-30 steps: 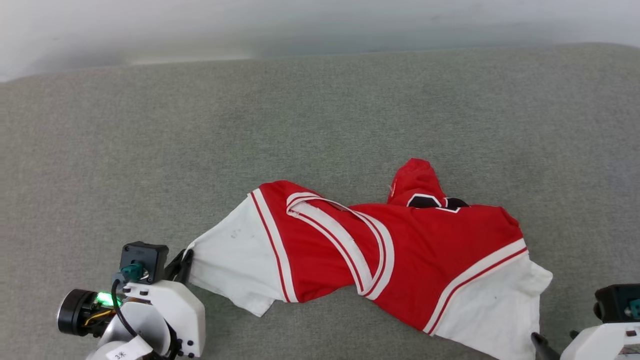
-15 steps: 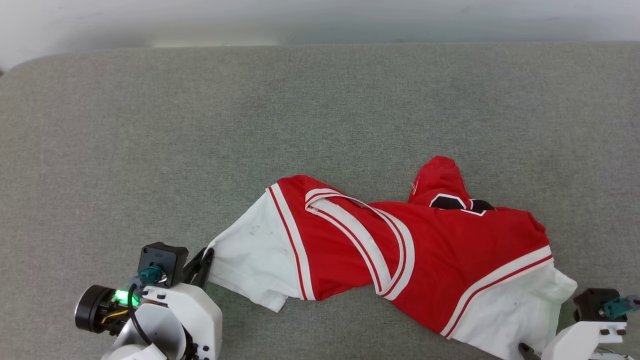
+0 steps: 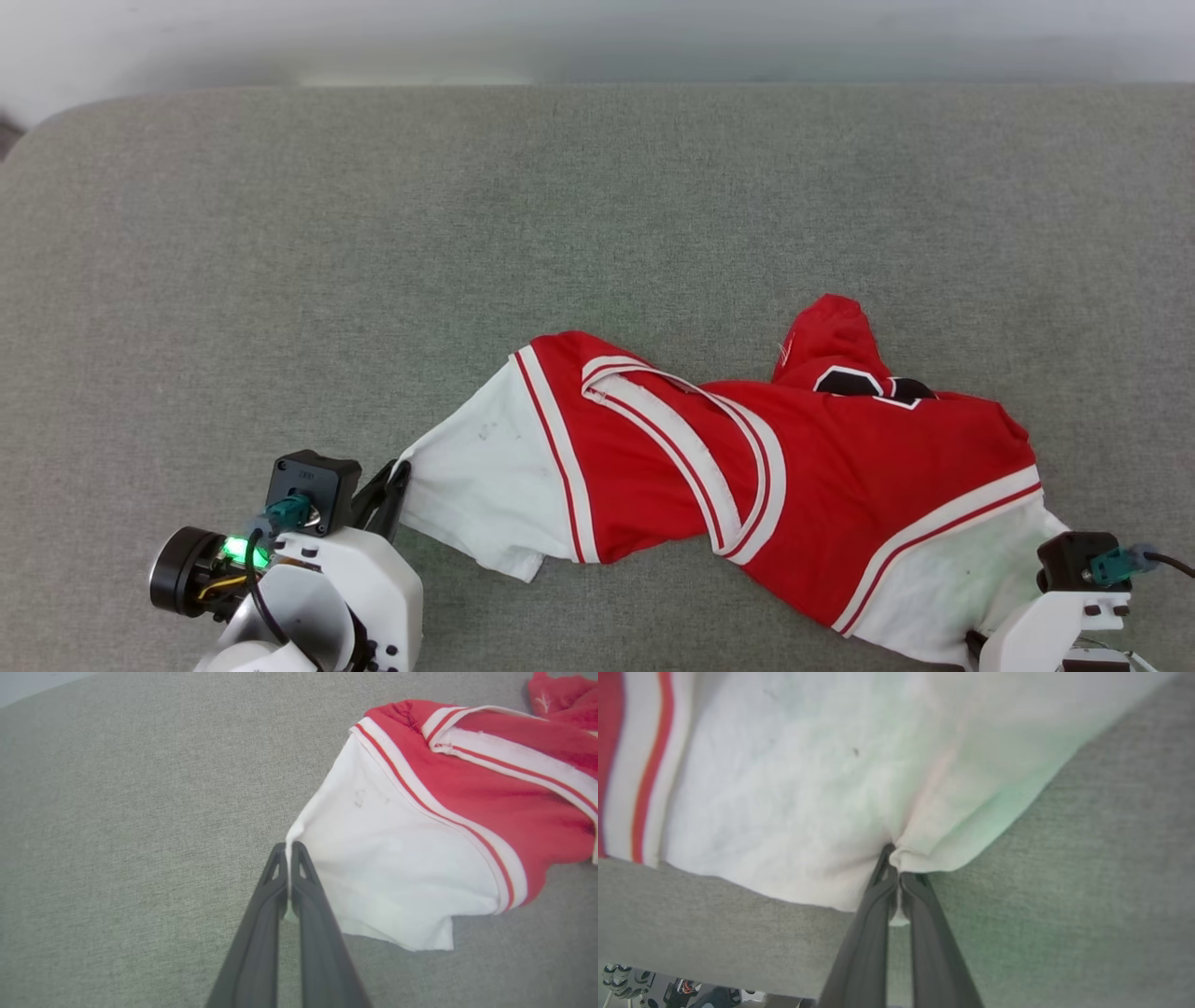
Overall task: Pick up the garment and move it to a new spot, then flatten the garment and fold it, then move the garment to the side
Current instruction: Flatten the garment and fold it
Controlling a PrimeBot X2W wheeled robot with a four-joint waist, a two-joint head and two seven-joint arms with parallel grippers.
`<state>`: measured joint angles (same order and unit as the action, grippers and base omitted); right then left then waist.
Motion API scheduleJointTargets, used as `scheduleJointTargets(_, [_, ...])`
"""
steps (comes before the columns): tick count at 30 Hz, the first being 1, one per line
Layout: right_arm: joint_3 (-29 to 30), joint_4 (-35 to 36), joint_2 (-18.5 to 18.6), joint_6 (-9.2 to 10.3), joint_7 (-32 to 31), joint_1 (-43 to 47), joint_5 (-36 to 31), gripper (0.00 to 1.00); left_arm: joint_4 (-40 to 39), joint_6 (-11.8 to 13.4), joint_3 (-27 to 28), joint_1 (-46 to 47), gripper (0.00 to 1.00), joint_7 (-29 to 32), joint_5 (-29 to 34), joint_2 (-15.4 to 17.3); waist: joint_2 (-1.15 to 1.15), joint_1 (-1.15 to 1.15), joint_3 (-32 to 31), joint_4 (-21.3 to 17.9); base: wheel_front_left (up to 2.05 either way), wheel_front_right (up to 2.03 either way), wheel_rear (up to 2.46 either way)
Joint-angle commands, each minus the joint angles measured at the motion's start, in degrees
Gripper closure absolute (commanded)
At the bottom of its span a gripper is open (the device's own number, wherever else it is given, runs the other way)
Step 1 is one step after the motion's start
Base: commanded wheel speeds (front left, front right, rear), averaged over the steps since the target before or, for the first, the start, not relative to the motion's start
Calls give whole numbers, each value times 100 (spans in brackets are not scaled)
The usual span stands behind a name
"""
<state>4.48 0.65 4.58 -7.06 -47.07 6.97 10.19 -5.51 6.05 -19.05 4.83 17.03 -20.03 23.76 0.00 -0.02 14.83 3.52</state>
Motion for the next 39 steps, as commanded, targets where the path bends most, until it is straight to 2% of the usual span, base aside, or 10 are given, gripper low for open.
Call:
scheduleJointTargets(1, [-231,-452,-264,-76,24,32,61,100,-12,-29,-5,-17,100,-48,-42,19,0,2,-78,9,0,0,0])
scheduleJointTargets(8, [242,250,38,-40,248,-185,112,100,-115,97,140,-155,100,-298,-21,86,0,2,-406,-87,0,0,0])
scheduleJointTargets(18, [638,1562,694,-41,-167,-748,606,100,-463,254,491,-129,100,-864,120,308,0,2,-848,-249,0,0,0])
scheduleJointTargets(21, [715,1767,984,-41,-123,-977,677,100,-606,244,612,-81,100,-1054,194,442,0,2,-974,-267,0,0,0])
scheduleJointTargets(25, [818,1953,1179,-42,-151,-1340,821,100,-816,311,783,-38,100,-1214,293,616,0,2,-1130,-293,0,0,0])
scheduleJointTargets(34, [899,2358,1339,-41,-231,-2147,1063,100,-1357,379,1208,142,100,-1288,414,1029,0,2,-1299,-369,0,0,0])
scheduleJointTargets(39, [845,2497,1459,-41,-362,-2901,1170,100,-1863,300,1686,526,100,-1152,281,1455,0,2,-1301,-447,0,0,0])
